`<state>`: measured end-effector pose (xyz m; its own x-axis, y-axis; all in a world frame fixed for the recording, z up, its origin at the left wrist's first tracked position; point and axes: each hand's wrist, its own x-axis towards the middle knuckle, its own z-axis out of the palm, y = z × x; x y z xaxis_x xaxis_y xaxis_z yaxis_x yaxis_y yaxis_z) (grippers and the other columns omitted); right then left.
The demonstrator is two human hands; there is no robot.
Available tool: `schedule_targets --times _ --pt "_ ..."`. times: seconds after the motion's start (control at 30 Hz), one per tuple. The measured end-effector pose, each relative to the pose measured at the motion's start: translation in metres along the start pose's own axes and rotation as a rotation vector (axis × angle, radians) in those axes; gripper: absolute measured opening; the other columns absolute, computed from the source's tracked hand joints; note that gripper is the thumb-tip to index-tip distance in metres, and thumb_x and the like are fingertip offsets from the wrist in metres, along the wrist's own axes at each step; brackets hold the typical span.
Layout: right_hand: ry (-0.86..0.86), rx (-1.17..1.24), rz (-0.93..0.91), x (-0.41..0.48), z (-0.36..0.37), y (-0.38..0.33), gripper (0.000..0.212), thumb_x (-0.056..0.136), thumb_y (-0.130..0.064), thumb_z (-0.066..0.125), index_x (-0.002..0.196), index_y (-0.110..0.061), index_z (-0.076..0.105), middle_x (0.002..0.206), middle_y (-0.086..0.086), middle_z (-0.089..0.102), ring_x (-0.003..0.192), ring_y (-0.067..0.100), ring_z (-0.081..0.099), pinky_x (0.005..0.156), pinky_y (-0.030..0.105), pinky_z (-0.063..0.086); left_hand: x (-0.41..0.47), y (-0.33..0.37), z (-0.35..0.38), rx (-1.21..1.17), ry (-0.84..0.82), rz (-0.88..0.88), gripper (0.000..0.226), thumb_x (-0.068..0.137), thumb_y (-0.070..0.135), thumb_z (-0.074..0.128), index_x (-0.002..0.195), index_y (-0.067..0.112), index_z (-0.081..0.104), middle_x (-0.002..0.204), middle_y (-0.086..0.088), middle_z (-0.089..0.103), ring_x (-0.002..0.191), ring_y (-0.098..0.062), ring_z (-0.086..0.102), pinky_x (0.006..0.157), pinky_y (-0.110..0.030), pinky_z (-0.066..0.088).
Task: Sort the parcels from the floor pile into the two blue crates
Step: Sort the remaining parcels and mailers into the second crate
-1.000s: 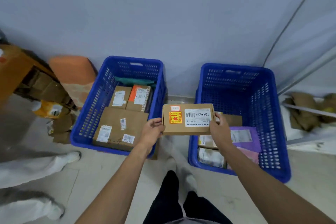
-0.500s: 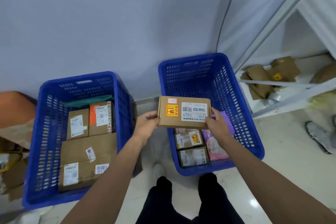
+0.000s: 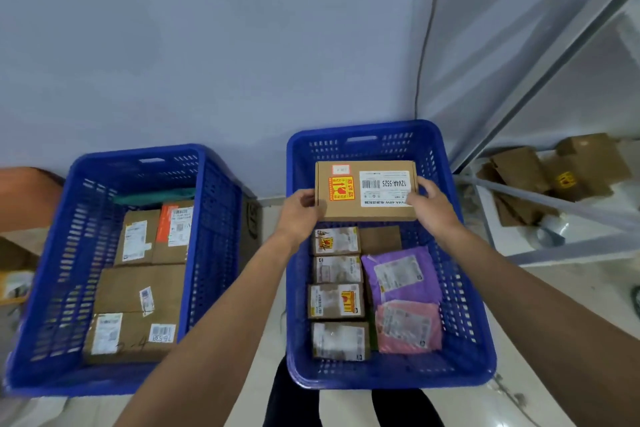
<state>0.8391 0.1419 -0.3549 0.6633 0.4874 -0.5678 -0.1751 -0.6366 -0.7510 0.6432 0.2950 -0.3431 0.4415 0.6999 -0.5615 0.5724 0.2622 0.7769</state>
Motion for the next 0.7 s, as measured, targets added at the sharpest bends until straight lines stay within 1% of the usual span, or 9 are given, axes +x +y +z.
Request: schedule_targets --times 0.07,0.13,0.23,0.3,0.37,0.43,0.5,0.6,0.7 --pt "-0.006 -0.01 0.008 0.022 -0.001 0.004 0.051 0.097 -0.025 0.052 0.147 -0.033 0.042 0.124 -0.007 0.058 0.111 0.017 0.059 0.091 0.032 0.046 0.024 -0.001 0.013 0.077 0.017 -0.008 0.035 0.095 0.02 0.066 0.129 0.017 0.059 0.12 0.006 0.066 0.111 -0.014 0.062 0.094 -0.03 0.052" --pt "0.0 -0.008 0.018 0.048 0.002 0.012 0.051 0.097 -0.027 0.053 0.146 -0.033 0.042 0.129 -0.006 0.058 0.113 0.018 0.058 0.094 0.035 0.048 0.055 -0.007 0.025 0.165 0.03 -0.017 0.033 0.097 0.026 0.062 0.128 0.019 0.06 0.118 0.006 0.067 0.108 -0.013 0.062 0.089 -0.029 0.051" --pt "-0.004 -0.005 0.048 0.092 0.016 0.034 0.053 0.095 -0.031 0.055 0.146 -0.033 0.043 0.136 -0.002 0.057 0.117 0.02 0.057 0.101 0.042 0.048 0.107 -0.026 0.042 0.297 0.054 -0.04 0.023 0.1 0.031 0.053 0.112 0.013 0.062 0.107 0.001 0.068 0.096 -0.017 0.063 0.078 -0.035 0.054" --pt "-0.017 -0.015 0.065 0.123 0.031 0.054 0.054 0.095 -0.032 0.056 0.147 -0.032 0.042 0.136 -0.001 0.057 0.118 0.02 0.057 0.103 0.042 0.047 0.146 -0.048 0.055 0.357 0.07 -0.071 0.036 0.1 0.042 0.047 0.106 0.011 0.063 0.102 -0.005 0.069 0.093 -0.022 0.065 0.075 -0.038 0.055" --pt "-0.035 -0.016 0.098 0.155 0.047 0.077 0.054 0.095 -0.031 0.056 0.147 -0.032 0.041 0.135 0.0 0.057 0.118 0.022 0.057 0.102 0.043 0.047 0.184 -0.073 0.067 0.363 0.093 -0.124 0.042 0.098 0.046 0.046 0.106 0.01 0.065 0.102 -0.009 0.069 0.094 -0.026 0.065 0.079 -0.039 0.056" --pt "-0.06 -0.012 0.127 0.186 0.065 0.102 0.055 0.095 -0.032 0.056 0.148 -0.033 0.039 0.136 -0.001 0.057 0.116 0.022 0.058 0.101 0.044 0.048 0.222 -0.101 0.078 0.369 0.12 -0.168 0.043 0.097 0.046 0.046 0.107 0.008 0.065 0.106 -0.012 0.069 0.097 -0.03 0.065 0.085 -0.042 0.056" --pt "-0.086 -0.002 0.146 0.214 0.082 0.125 0.057 0.095 -0.034 0.056 0.149 -0.033 0.038 0.137 -0.002 0.055 0.117 0.022 0.058 0.101 0.044 0.048 0.252 -0.124 0.088 0.394 0.145 -0.214 0.041 0.098 0.04 0.047 0.111 0.006 0.064 0.109 -0.014 0.068 0.1 -0.031 0.064 0.082 -0.038 0.054" --pt "-0.113 -0.01 0.149 0.247 0.103 0.156 0.059 0.094 -0.032 0.057 0.15 -0.031 0.039 0.141 -0.001 0.053 0.122 0.023 0.055 0.106 0.045 0.045 0.287 -0.156 0.102 0.392 0.149 -0.284 0.036 0.1 0.032 0.048 0.119 0.004 0.062 0.115 -0.013 0.066 0.104 -0.031 0.063 0.082 -0.037 0.051" --pt "-0.151 -0.026 0.165 0.272 0.12 0.179 0.062 0.092 -0.034 0.057 0.151 -0.032 0.037 0.142 -0.002 0.051 0.124 0.024 0.053 0.108 0.045 0.043 0.304 -0.184 0.114 0.395 0.131 -0.334 0.032 0.099 0.026 0.051 0.12 0.004 0.061 0.116 -0.013 0.065 0.105 -0.031 0.063 0.08 -0.035 0.05"
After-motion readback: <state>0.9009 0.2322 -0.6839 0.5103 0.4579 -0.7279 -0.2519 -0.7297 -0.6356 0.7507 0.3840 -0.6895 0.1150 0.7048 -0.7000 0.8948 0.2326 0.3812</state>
